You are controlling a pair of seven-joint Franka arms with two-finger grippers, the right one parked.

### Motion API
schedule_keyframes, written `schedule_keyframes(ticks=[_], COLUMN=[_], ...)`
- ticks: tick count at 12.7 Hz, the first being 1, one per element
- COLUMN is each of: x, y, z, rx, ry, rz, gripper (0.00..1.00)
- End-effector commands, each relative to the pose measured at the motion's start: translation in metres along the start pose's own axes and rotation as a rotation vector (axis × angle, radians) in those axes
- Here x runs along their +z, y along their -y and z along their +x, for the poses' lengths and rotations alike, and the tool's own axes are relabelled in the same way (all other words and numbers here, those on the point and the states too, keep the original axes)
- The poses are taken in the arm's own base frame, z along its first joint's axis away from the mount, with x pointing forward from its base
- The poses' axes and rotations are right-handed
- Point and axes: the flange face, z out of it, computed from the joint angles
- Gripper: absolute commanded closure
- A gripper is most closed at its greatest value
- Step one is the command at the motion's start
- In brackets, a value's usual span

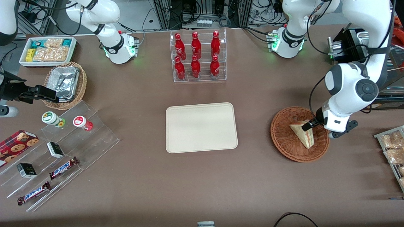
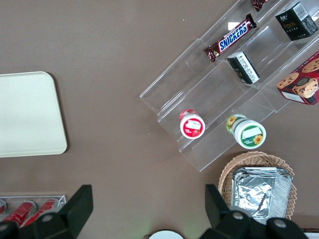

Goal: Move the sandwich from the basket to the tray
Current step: 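Lower the open left gripper and close it on the sandwich's edge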

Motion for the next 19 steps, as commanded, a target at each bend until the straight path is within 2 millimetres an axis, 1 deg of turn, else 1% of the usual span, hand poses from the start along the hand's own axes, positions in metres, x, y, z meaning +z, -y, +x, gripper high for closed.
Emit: schedule_keyframes(ticks=[1, 9, 10, 11, 12, 13, 15, 17, 19], x=[0.020, 0.049, 0.051, 0.050, 0.050, 0.050, 0.046, 0.033, 0.014], y=[-0.008, 0.000, 0.000, 0.001, 0.001, 0.002, 0.000, -0.006, -0.011], z=[-0.002, 0.001, 0.001, 0.001, 0.000, 0.000, -0.001, -0.002, 0.000], rx=[-0.004, 0.013, 0.013, 0.012, 0.012, 0.012, 0.016, 0.025, 0.033], ry=[0.004, 0.024, 0.025, 0.025, 0.026, 0.029, 0.032, 0.047, 0.063], rz=[-0.005, 0.020, 0.021, 0.021, 0.022, 0.023, 0.024, 0.032, 0.038], gripper=[0.00, 0.01, 0.25, 0.68, 0.94, 1.00, 1.00, 1.00, 1.00])
